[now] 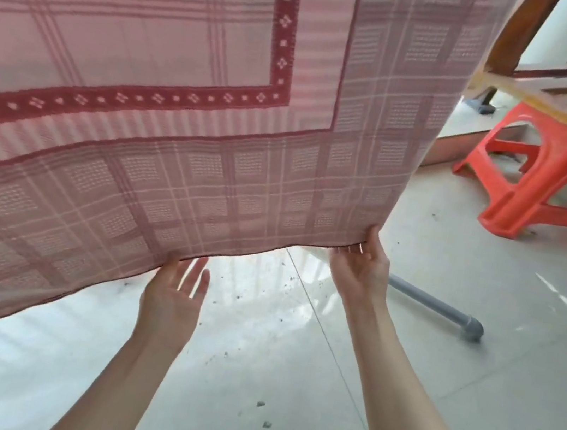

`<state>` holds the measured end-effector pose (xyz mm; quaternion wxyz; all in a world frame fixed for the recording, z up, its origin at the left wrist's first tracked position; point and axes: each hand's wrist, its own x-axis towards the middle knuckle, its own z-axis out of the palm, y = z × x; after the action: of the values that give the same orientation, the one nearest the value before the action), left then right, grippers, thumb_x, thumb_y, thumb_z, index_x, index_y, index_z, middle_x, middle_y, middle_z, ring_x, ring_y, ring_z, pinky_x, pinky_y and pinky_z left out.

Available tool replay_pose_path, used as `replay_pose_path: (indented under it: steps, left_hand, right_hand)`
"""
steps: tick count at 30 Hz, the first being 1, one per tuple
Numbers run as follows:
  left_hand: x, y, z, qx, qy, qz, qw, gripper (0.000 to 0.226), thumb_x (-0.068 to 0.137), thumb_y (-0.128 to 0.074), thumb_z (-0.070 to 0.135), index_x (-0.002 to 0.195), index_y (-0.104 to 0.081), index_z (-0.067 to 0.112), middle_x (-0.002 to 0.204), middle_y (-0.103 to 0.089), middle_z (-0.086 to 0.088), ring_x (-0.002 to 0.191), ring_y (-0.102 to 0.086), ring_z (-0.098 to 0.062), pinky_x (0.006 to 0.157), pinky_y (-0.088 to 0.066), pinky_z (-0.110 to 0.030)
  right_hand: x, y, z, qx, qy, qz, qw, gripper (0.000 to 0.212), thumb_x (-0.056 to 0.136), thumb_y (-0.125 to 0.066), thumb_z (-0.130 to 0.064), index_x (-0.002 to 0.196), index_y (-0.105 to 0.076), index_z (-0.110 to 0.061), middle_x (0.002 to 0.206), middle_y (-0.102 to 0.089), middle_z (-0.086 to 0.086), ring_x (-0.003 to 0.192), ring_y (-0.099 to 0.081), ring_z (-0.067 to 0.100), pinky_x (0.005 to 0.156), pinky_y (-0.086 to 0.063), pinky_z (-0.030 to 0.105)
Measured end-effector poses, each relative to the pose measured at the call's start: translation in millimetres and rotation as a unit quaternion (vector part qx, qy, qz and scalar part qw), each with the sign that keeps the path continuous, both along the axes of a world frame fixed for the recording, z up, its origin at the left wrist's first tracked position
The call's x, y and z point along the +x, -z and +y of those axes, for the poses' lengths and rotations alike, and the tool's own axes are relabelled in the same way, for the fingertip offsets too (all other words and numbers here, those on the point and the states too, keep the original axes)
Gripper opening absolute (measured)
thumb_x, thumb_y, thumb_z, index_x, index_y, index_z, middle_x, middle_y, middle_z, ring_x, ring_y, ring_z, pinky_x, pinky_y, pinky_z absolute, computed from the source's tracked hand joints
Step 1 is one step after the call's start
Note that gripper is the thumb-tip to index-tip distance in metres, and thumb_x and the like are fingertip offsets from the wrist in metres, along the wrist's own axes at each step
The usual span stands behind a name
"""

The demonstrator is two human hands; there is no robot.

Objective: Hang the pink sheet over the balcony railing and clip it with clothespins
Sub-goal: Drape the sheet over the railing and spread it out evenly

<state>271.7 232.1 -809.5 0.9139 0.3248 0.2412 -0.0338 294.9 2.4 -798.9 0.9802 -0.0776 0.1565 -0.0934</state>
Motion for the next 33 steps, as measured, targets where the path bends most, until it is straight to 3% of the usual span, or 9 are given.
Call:
replay_pose_path:
  steps: [5,9,13,15,18,20,23,28,33]
  left_hand:
    - [10,-7,-19,-0.012,-0.056,0.005,0.998,0.009,0.089,-0.051,0.016,0.082,-0.055,0.019,0.092,-0.056,0.006,0.098,-0.058,-0.012,0.086,-0.045,-0.029]
    - [19,-15,-63,0.001,0.006,-0.011,1.0,0.013,0.087,-0.055,0.012,0.079,-0.059,0.021,0.089,-0.059,0.006,0.1,-0.056,-0.013,0.085,-0.046,-0.03]
    - [25,-18,-128,0.02,0.086,0.0,0.996,0.009,0.087,-0.058,0.012,0.089,-0.063,0.019,0.095,-0.063,0.004,0.1,-0.059,-0.013,0.078,-0.049,-0.03]
    - [28,-19,-149,0.025,0.09,0.008,0.996,0.009,0.085,-0.062,0.016,0.093,-0.063,0.02,0.096,-0.064,0.006,0.096,-0.059,-0.011,0.073,-0.049,-0.028]
    - [32,-15,-158,0.04,0.074,0.023,0.996,0.008,0.083,-0.065,0.016,0.09,-0.063,0.018,0.094,-0.063,0.006,0.089,-0.059,-0.01,0.069,-0.048,-0.025]
    - [33,-10,-155,0.058,0.067,0.031,0.996,0.01,0.083,-0.066,0.015,0.091,-0.062,0.017,0.095,-0.063,0.006,0.088,-0.059,-0.01,0.069,-0.047,-0.025]
    - [35,-6,-151,0.073,0.071,0.033,0.994,0.009,0.082,-0.066,0.014,0.09,-0.063,0.017,0.094,-0.063,0.005,0.087,-0.059,-0.01,0.069,-0.047,-0.025]
    - [38,-6,-153,0.079,0.078,0.027,0.993,0.007,0.082,-0.065,0.014,0.088,-0.062,0.016,0.092,-0.063,0.005,0.087,-0.06,-0.012,0.069,-0.046,-0.026]
    - [39,-4,-153,0.073,0.097,-0.002,0.993,0.013,0.082,-0.064,0.017,0.095,-0.064,0.02,0.099,-0.065,0.006,0.095,-0.062,-0.012,0.073,-0.047,-0.028]
  right_hand:
    - [5,-1,-40,0.013,0.026,0.009,1.0,0.01,0.09,-0.055,-0.006,0.085,-0.063,-0.003,0.087,-0.064,0.003,0.089,-0.06,0.016,0.081,-0.05,0.03]
    - [8,4,-52,-0.093,0.008,0.015,0.996,0.015,0.087,-0.053,0.0,0.081,-0.063,-0.009,0.072,-0.069,-0.004,0.085,-0.061,0.011,0.085,-0.048,0.029]
    - [2,10,-53,-0.183,-0.013,0.002,0.983,0.017,0.085,-0.054,-0.004,0.075,-0.063,-0.013,0.068,-0.066,-0.005,0.077,-0.063,0.009,0.097,-0.043,0.03]
    - [1,7,-61,-0.198,-0.02,-0.021,0.98,0.009,0.081,-0.061,-0.015,0.072,-0.061,-0.013,0.066,-0.062,-0.002,0.076,-0.063,0.011,0.09,-0.047,0.03]
    - [8,-4,-75,-0.259,-0.015,-0.031,0.965,0.021,0.08,-0.066,-0.026,0.07,-0.061,-0.007,0.072,-0.066,0.003,0.079,-0.065,0.014,0.078,-0.053,0.028]
    - [17,-15,-83,-0.273,0.003,-0.032,0.961,0.019,0.085,-0.062,-0.021,0.081,-0.063,-0.003,0.085,-0.07,0.007,0.084,-0.066,0.018,0.083,-0.054,0.032]
    - [27,-29,-95,-0.297,0.003,-0.055,0.953,0.013,0.084,-0.062,-0.019,0.085,-0.065,-0.006,0.081,-0.073,0.005,0.077,-0.069,0.017,0.078,-0.056,0.03]
    - [29,-34,-99,-0.453,-0.02,-0.059,0.889,0.013,0.086,-0.062,-0.017,0.079,-0.073,-0.013,0.075,-0.074,-0.001,0.071,-0.068,0.013,0.066,-0.054,0.023]
    - [31,-26,-106,-0.44,0.032,0.013,0.898,0.02,0.089,-0.058,-0.011,0.073,-0.07,-0.012,0.065,-0.072,-0.006,0.062,-0.065,0.007,0.068,-0.05,0.026]
